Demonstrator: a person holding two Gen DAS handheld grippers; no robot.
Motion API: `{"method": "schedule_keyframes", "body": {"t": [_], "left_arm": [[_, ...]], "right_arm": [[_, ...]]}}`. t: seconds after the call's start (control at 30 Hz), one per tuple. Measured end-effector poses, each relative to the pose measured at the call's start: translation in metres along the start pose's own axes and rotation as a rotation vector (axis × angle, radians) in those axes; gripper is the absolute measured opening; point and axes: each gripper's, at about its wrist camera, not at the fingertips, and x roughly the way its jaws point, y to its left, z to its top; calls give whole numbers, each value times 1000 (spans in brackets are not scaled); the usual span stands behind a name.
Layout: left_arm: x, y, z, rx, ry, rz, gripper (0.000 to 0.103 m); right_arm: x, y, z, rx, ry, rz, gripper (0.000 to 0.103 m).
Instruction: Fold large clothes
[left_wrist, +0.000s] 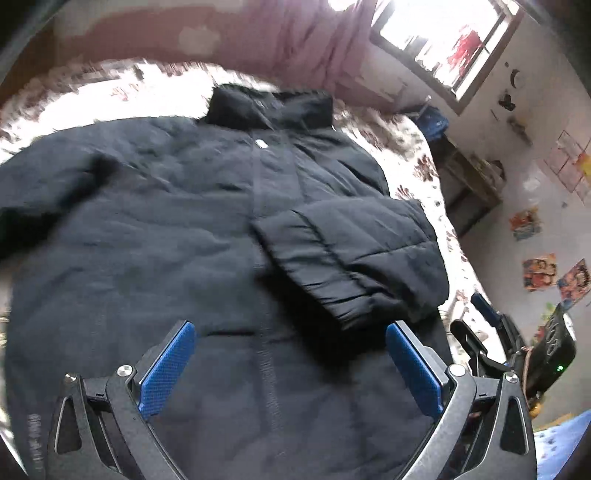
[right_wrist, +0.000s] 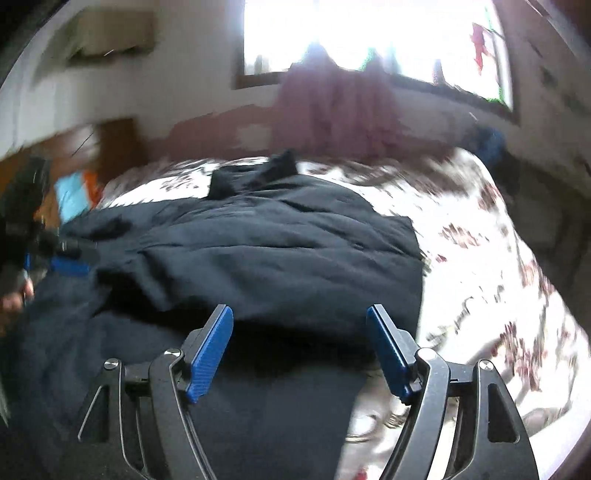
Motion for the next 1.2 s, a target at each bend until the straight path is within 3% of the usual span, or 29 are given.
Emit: {"method": "schedule_keyframes", "body": {"t": [0.07, 0.13, 0.2, 0.23, 0.27, 0.3, 0.33, 0.37, 0.5, 0.57, 0.77, 0.97, 1.07, 1.2], "left_arm": [[23, -7, 8, -34, 39, 5, 103], [42, -17, 13, -23, 62, 101, 100], [50, -26, 16, 13, 58, 164, 83], [55, -32, 18, 39, 58, 166, 59], [56, -36, 19, 52, 64, 161, 50], [59, -43, 22, 71, 62, 204, 46], [57, -47, 24, 88, 44, 238, 34], [55, -53, 27, 119, 17, 290, 13], [28, -60, 46, 159, -103, 329, 3], [12, -64, 54, 176, -158, 353, 3], [-39, -46, 72, 210, -328, 538, 3], [-35, 22, 79, 144, -276, 647, 3], [-12, 46, 75, 142, -235, 682, 3], [19, 70, 70, 113, -171, 715, 3]], "right_arm": [[10, -16, 3, 62, 17, -48, 70], [22, -22, 3, 105, 20, -69, 70], [28, -31, 4, 152, 18, -81, 70], [33, -33, 7, 170, 15, -83, 70], [38, -34, 9, 181, 12, -86, 70], [39, -35, 11, 193, 5, -88, 70], [40, -36, 13, 197, -1, -87, 70], [40, -34, 15, 198, -11, -85, 70], [35, -27, 18, 182, -46, -71, 70], [34, -20, 18, 164, -58, -66, 70], [42, -1, 26, 120, -88, -31, 70], [77, 17, 51, 157, -57, 46, 67], [105, 25, 51, 152, 24, 50, 59], [140, 27, 31, 162, 154, 48, 58]]}}
